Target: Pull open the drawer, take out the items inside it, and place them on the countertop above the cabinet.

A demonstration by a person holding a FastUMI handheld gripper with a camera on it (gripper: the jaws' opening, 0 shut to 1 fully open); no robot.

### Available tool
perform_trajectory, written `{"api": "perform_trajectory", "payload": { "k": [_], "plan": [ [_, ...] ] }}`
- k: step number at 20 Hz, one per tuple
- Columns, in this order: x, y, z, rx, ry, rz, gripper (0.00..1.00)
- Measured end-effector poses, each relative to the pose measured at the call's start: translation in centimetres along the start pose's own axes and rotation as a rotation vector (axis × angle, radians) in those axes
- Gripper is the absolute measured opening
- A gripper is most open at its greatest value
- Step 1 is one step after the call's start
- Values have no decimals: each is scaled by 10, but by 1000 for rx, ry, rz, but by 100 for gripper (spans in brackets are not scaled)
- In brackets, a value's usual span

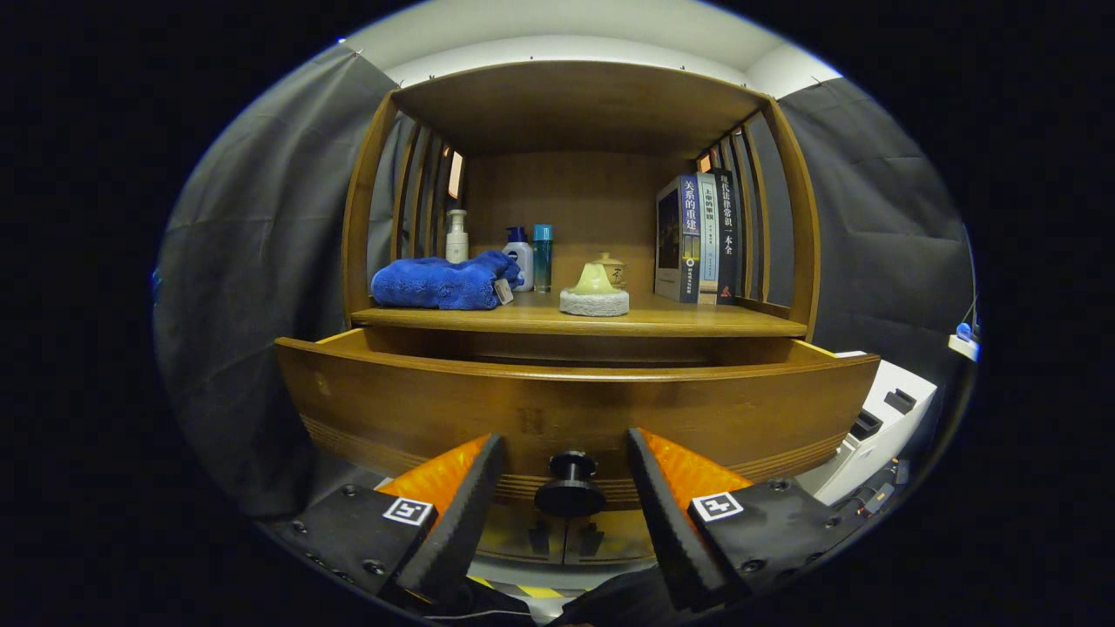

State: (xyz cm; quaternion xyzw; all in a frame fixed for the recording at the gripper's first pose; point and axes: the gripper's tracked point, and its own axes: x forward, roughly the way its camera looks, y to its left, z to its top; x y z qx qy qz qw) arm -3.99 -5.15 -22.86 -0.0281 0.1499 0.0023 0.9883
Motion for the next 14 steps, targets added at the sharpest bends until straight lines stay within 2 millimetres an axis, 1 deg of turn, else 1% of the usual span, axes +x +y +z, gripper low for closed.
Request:
{"api": "perform_trajectory", "payload": {
  "k": [2, 7, 9, 11, 14],
  "plan": [
    [2, 0, 1, 4, -14, -5, 93],
    [9, -8, -4, -34, -37, -44, 93],
    [12, -8, -3, -33, -47, -56, 93],
    [12, -9, -3, -35, -51, -55, 93],
    [19, -9, -1, -25, -38, -51, 94]
  ]
}}
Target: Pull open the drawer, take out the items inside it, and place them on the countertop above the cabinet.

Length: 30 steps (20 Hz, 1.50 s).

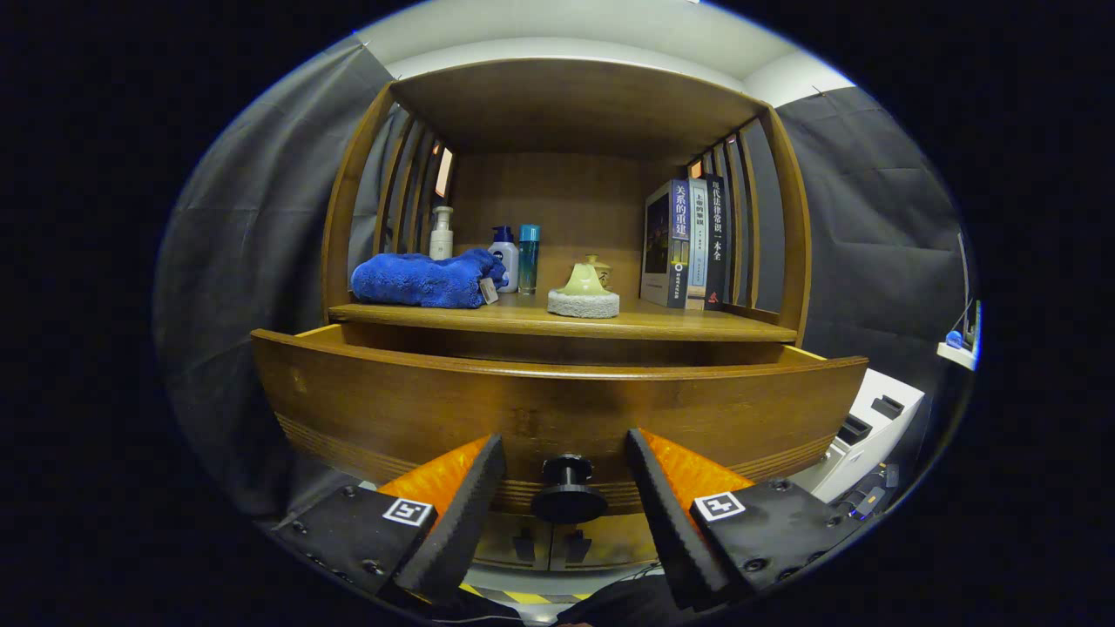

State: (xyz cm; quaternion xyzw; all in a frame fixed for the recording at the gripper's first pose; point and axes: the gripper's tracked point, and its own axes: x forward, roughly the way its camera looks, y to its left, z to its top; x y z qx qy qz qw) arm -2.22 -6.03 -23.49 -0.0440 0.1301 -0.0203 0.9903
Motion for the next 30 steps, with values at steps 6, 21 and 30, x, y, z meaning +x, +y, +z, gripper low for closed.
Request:
{"api": "perform_trajectory", "payload": {
  "k": [6, 21, 30],
  "plan": [
    [29, 1, 6, 2, 14, -5, 94],
    [94, 5, 16, -25, 13, -20, 95],
    [74, 16, 37, 23, -19, 27, 99]
  ]
}}
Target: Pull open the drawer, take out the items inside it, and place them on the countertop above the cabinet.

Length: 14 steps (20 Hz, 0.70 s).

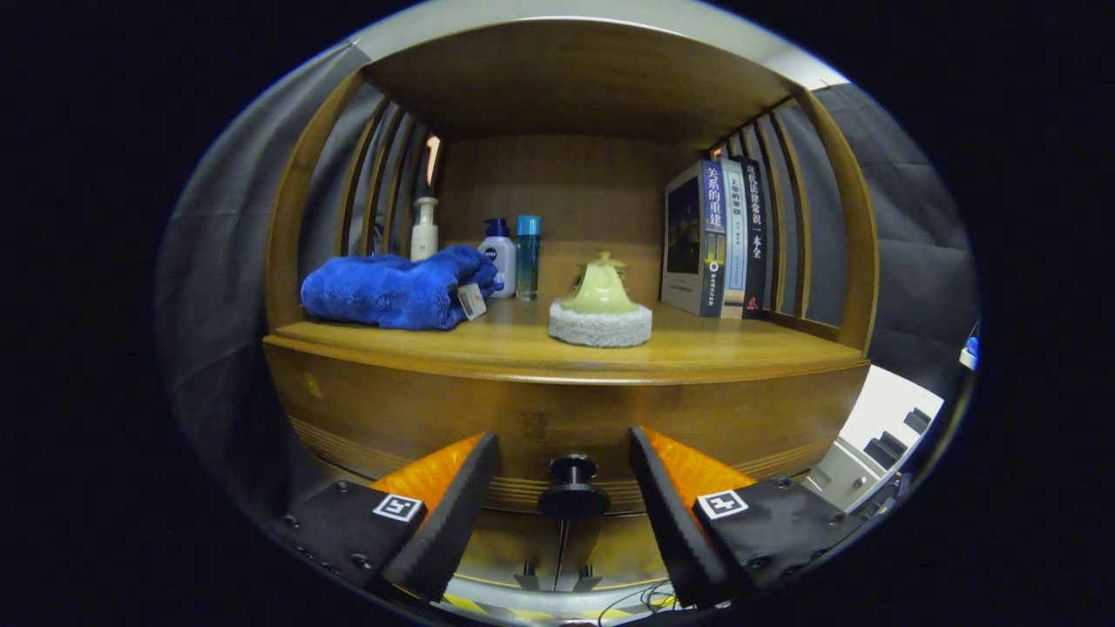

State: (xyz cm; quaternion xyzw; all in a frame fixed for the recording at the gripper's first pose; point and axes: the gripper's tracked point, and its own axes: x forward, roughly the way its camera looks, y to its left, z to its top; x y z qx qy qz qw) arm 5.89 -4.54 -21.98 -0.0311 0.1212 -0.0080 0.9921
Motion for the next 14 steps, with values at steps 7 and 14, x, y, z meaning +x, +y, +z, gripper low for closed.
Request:
{"api": "perform_trajectory", "payload": {
  "k": [7, 14],
  "plan": [
    [-53, 44, 76, 13, -140, 95, 99],
    [-102, 71, 111, 22, -172, 146, 98]
  ]
}}
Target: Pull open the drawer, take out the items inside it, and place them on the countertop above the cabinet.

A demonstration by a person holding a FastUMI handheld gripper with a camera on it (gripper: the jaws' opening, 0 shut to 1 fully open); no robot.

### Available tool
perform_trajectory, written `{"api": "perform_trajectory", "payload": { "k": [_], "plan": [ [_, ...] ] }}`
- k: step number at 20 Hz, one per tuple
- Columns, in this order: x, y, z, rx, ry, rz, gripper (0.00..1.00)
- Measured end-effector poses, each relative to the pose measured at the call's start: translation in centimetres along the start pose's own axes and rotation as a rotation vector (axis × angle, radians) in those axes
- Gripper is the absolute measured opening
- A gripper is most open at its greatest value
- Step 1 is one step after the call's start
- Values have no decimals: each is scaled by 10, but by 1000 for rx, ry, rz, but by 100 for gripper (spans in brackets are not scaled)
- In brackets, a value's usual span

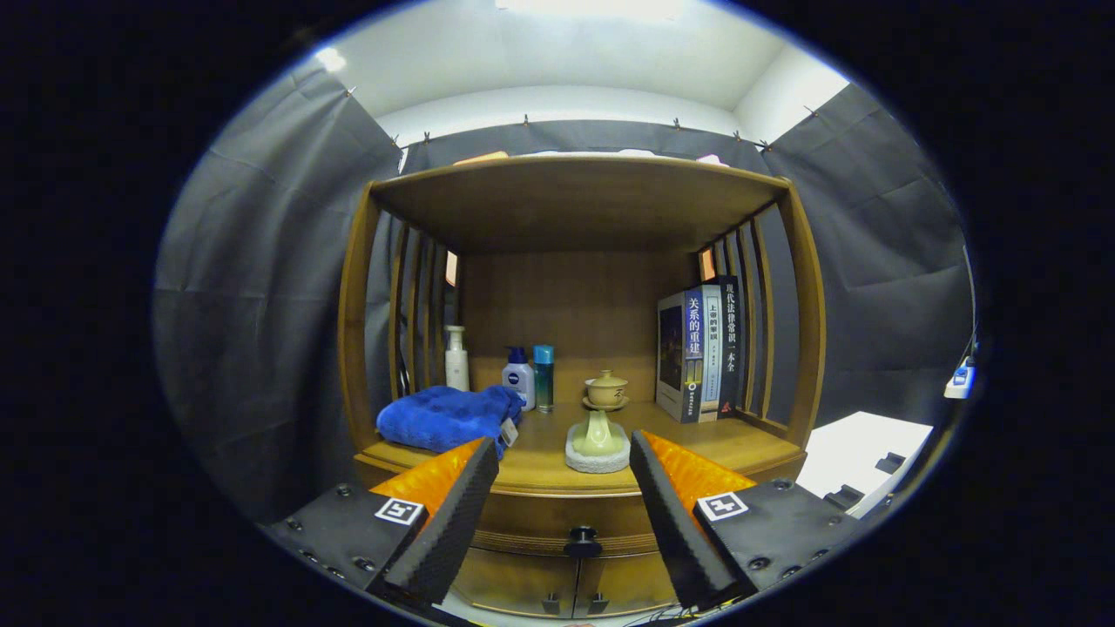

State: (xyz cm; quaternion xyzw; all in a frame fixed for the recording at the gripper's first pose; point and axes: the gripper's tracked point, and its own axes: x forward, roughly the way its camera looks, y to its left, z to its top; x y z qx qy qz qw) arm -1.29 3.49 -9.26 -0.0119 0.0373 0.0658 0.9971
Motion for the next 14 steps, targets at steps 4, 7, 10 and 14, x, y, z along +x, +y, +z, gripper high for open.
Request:
{"api": "perform_trajectory", "payload": {
  "k": [4, 7, 10, 14],
  "plan": [
    [-13, 6, 13, -8, -16, 0, 98],
    [-19, 14, 25, 12, -24, 1, 98],
    [-25, 20, 37, 17, -42, 9, 98],
    [-30, 23, 44, 19, -59, 15, 98]
  ]
}}
